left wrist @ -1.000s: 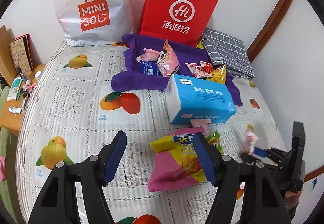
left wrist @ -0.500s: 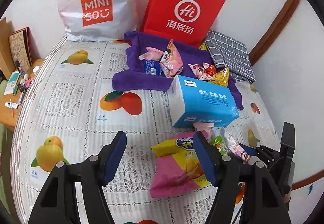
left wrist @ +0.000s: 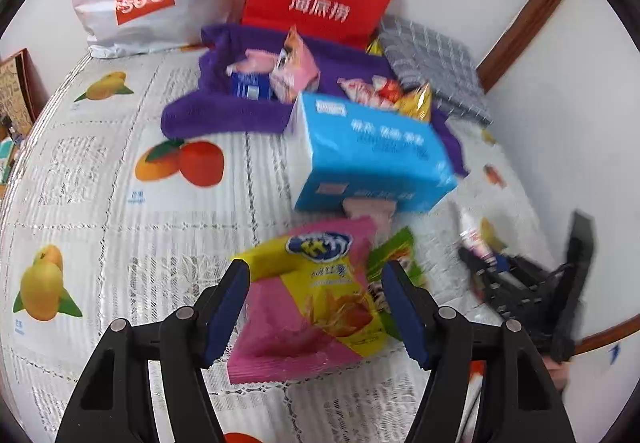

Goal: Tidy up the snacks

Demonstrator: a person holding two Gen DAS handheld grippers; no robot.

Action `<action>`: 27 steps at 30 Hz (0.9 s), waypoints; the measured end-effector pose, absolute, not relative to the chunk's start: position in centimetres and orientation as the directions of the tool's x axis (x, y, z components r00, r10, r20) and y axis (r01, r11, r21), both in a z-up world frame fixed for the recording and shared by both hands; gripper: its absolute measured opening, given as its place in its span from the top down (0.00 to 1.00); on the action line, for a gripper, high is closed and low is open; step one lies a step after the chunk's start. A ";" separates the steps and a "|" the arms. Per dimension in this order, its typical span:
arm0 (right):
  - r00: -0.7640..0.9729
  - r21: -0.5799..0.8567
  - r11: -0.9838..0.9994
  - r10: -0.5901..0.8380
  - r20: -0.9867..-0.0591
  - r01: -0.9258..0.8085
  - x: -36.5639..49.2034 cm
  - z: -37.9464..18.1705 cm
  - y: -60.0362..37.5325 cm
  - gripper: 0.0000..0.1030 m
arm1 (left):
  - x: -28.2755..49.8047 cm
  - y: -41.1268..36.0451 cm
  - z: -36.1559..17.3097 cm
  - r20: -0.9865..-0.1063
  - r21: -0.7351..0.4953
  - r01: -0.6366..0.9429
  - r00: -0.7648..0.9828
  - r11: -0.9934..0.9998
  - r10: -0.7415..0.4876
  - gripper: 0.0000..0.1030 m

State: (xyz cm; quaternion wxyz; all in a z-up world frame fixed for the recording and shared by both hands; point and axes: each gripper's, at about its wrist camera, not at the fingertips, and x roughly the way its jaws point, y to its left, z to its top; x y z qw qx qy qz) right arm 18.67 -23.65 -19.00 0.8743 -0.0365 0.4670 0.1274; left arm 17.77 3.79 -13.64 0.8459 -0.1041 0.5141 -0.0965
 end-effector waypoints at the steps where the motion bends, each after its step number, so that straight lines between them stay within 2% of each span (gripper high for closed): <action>1: 0.533 0.046 0.965 0.181 -0.827 -0.257 18.6 -19.0 -23.5 0.78 | 17.9 3.6 -14.0 -0.857 -0.261 0.053 0.446 0.964 -0.257 0.35; 10: 0.529 0.066 0.965 0.195 -0.826 -0.253 18.8 -19.1 -23.8 0.77 | 18.9 2.4 -16.4 -0.884 -0.214 0.054 0.414 0.975 -0.217 0.24; 13: 0.528 0.068 0.965 0.197 -0.826 -0.253 18.8 -19.1 -23.8 0.77 | 19.1 2.1 -16.7 -0.888 -0.198 0.057 0.413 0.979 -0.204 0.23; 18: 0.524 0.097 0.963 0.220 -0.823 -0.252 19.0 -19.3 -24.0 0.77 | 19.3 2.1 -16.7 -0.886 -0.202 0.065 0.414 0.977 -0.210 0.27; 23: 0.520 0.126 0.960 0.242 -0.819 -0.248 19.1 -19.3 -24.3 0.76 | 18.9 2.6 -16.5 -0.875 -0.232 0.069 0.422 0.970 -0.239 0.36; 27: 0.521 0.121 0.961 0.238 -0.820 -0.249 19.1 -19.3 -24.3 0.76 | 18.2 3.3 -16.3 -0.864 -0.254 0.077 0.429 0.964 -0.262 0.38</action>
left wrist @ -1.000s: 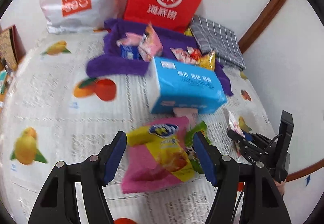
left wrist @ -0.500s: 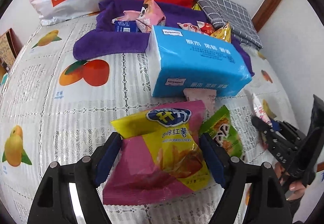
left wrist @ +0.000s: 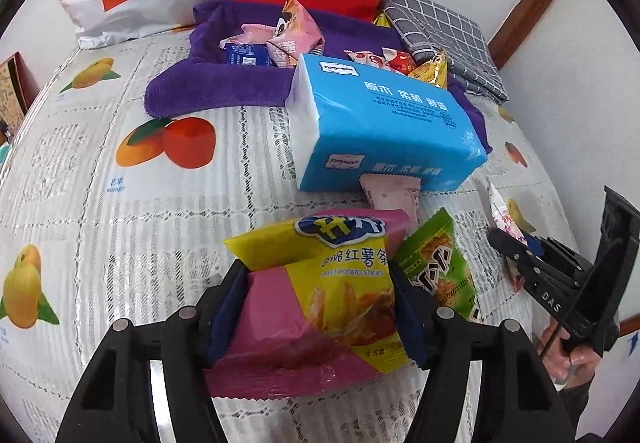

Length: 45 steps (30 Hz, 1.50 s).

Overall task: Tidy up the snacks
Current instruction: 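Grasp the yellow-pink sweet potato chips bag with the left tool, then lift the chips bag with the left tool while the right tool holds the stick packet, then carry the chips bag with the left tool while the right tool carries the stick packet to the towel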

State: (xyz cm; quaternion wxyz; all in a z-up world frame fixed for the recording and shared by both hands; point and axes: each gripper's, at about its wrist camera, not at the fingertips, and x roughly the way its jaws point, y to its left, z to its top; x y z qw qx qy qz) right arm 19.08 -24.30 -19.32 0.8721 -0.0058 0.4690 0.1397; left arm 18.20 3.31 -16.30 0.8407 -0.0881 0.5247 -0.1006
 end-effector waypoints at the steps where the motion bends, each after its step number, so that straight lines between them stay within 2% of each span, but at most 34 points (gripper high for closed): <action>1: 0.521 0.119 0.961 0.236 -0.820 -0.249 19.1 -19.3 -24.3 0.76 | 18.0 3.5 -16.2 -0.861 -0.259 0.078 0.433 0.963 -0.267 0.38; 14: 0.527 0.087 0.964 0.211 -0.823 -0.250 18.8 -19.3 -23.9 0.76 | 16.2 6.4 -14.0 -0.824 -0.315 0.072 0.474 0.946 -0.310 0.38; 18: 0.536 0.041 0.972 0.162 -0.828 -0.230 18.9 -19.2 -23.4 0.79 | 15.7 6.6 -13.1 -0.816 -0.310 0.088 0.486 0.947 -0.312 0.38; 21: 0.520 0.080 0.973 0.184 -0.834 -0.216 19.1 -18.6 -23.4 0.79 | 15.4 6.8 -12.2 -0.807 -0.307 0.095 0.502 0.947 -0.312 0.38; 45: 0.644 0.122 0.964 0.249 -0.723 -0.237 22.3 -5.4 -21.1 0.79 | 19.1 4.8 -3.2 -0.734 -0.257 0.143 0.614 0.956 -0.290 0.37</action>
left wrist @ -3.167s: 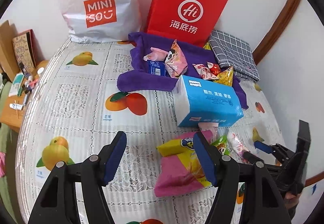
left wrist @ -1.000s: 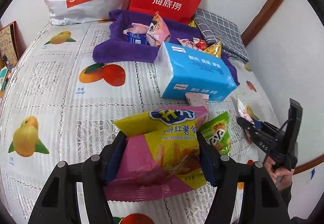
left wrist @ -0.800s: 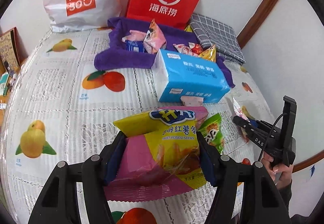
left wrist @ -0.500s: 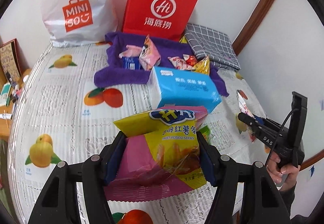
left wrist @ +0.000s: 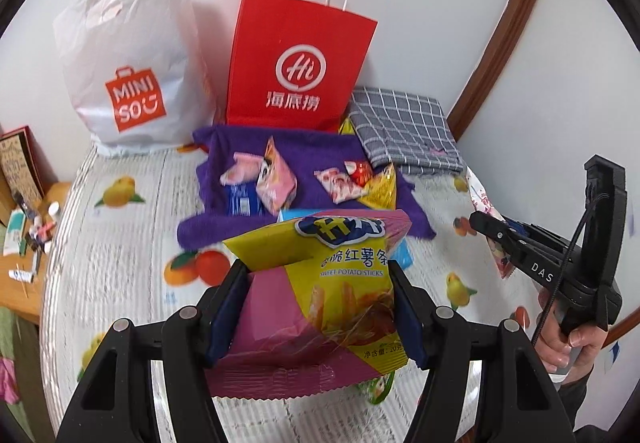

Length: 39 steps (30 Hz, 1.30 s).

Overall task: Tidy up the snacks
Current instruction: 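Carry the chips bag with the left tool while the right tool carries the stick packet to the towel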

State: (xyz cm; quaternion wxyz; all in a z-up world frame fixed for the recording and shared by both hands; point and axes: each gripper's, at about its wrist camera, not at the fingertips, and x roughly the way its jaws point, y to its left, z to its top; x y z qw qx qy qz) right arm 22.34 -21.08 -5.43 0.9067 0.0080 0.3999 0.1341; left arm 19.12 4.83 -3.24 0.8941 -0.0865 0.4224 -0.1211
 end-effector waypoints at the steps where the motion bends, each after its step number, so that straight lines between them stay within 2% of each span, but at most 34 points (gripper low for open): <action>1: 0.645 0.123 0.963 0.253 -0.721 -0.241 22.7 -5.0 -20.9 0.79 | 19.5 4.8 -2.9 -0.732 -0.257 0.143 0.617 0.956 -0.290 0.37; 15: 0.680 0.128 0.957 0.276 -0.680 -0.261 27.6 -2.5 -20.0 0.79 | 24.6 4.1 -0.4 -0.713 -0.238 0.154 0.643 0.959 -0.280 0.37; 39: 0.657 0.138 0.947 0.303 -0.690 -0.291 31.9 -1.4 -18.9 0.79 | 28.4 3.2 1.0 -0.686 -0.236 0.168 0.669 0.957 -0.287 0.37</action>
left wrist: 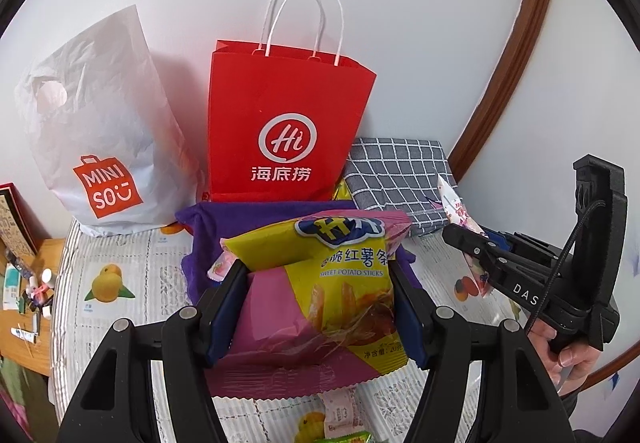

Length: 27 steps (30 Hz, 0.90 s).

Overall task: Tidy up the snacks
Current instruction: 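Carry the chips bag with the left tool while the right tool carries the stick packet to the towel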

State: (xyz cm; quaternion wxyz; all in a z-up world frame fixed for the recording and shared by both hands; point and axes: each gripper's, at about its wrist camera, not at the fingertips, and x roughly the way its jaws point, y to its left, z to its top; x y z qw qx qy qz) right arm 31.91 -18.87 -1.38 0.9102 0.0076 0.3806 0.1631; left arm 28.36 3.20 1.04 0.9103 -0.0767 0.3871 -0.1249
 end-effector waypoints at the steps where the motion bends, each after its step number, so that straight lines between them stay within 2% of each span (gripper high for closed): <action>1: 0.656 0.136 0.947 0.302 -0.692 -0.293 32.1 -1.4 -18.8 0.79 | 28.6 3.3 1.0 -0.687 -0.239 0.164 0.668 0.957 -0.286 0.37; 27: 0.633 0.127 0.933 0.323 -0.704 -0.336 37.3 -2.4 -16.1 0.79 | 33.7 6.7 -1.2 -0.714 -0.236 0.098 0.658 0.967 -0.241 0.37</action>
